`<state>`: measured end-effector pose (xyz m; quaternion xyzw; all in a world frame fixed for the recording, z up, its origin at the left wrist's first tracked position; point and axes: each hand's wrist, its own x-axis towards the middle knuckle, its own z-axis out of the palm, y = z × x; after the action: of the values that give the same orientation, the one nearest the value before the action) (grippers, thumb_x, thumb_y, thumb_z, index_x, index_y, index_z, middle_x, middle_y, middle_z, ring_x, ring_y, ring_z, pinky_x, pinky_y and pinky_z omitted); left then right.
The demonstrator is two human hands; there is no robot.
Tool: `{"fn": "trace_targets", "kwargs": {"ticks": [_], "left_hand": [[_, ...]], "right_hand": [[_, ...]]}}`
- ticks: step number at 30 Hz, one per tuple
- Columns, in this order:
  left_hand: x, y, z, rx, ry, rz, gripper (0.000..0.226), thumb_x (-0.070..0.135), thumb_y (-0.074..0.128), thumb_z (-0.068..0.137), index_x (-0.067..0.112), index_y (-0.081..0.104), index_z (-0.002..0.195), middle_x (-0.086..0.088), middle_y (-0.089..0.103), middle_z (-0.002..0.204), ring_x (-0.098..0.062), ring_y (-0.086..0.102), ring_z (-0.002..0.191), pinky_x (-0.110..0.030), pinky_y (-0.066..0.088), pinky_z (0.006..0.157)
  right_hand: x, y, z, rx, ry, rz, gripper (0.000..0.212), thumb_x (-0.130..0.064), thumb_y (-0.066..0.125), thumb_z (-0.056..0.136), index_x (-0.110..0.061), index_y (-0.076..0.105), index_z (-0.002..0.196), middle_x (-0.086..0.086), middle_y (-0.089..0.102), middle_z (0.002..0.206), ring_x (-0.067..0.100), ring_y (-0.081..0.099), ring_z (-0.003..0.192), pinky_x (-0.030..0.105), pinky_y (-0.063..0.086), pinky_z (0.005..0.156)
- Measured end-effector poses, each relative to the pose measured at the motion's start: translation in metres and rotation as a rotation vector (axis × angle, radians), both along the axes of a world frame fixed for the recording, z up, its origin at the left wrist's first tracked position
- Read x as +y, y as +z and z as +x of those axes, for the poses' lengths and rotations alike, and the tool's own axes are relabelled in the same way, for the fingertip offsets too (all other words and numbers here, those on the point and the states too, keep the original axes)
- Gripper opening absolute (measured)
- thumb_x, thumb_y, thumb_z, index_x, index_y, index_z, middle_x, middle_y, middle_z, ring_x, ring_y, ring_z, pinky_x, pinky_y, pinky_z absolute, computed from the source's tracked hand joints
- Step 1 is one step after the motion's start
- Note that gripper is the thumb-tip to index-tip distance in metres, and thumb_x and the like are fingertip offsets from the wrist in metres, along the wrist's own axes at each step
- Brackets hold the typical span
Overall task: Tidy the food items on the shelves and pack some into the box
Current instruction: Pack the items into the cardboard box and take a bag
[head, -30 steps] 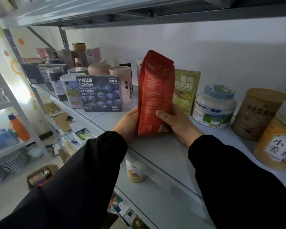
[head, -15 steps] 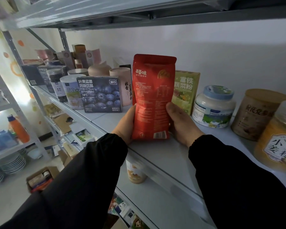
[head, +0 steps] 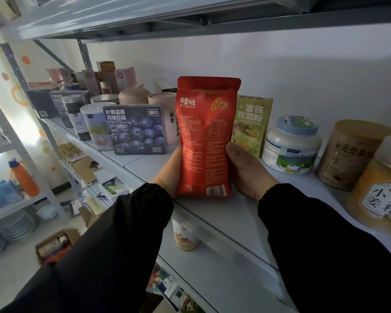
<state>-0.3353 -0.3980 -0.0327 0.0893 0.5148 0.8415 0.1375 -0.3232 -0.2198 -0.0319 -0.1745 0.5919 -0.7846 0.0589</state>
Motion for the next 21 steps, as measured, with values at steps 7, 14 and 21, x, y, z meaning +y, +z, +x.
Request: {"fn": "trace_targets", "kwargs": {"ticks": [7, 14, 21], "left_hand": [[-0.003, -0.001, 0.0, 0.081, 0.123, -0.184, 0.027, 0.032, 0.055, 0.104, 0.013, 0.071, 0.115, -0.014, 0.078, 0.102, -0.027, 0.075, 0.09, -0.043, 0.06, 0.09], [-0.004, -0.004, -0.002, 0.138, 0.235, -0.247, 0.023, 0.035, 0.055, 0.107, 0.02, 0.07, 0.115, -0.012, 0.078, 0.108, -0.028, 0.075, 0.103, -0.049, 0.058, 0.098], [-0.005, -0.012, -0.009, 0.438, 0.336, -0.536, 0.021, 0.033, 0.066, 0.097, 0.02, 0.05, 0.093, 0.005, 0.05, 0.08, 0.0, 0.048, 0.063, -0.02, 0.043, 0.066]], "right_hand": [[-0.001, 0.003, 0.005, 0.027, 0.152, 0.037, 0.074, -0.056, 0.099, 0.051, -0.024, 0.076, 0.114, 0.006, 0.077, 0.113, 0.024, 0.073, 0.107, 0.041, 0.058, 0.091], [0.0, 0.004, 0.007, 0.047, 0.01, 0.075, 0.055, -0.026, 0.085, 0.07, -0.018, 0.068, 0.121, 0.01, 0.077, 0.114, 0.03, 0.073, 0.109, 0.046, 0.058, 0.092], [-0.003, 0.006, 0.01, 0.216, -0.38, 0.304, 0.061, -0.061, 0.082, 0.069, -0.049, 0.058, 0.124, -0.02, 0.073, 0.121, 0.004, 0.068, 0.115, 0.041, 0.054, 0.104]]}}
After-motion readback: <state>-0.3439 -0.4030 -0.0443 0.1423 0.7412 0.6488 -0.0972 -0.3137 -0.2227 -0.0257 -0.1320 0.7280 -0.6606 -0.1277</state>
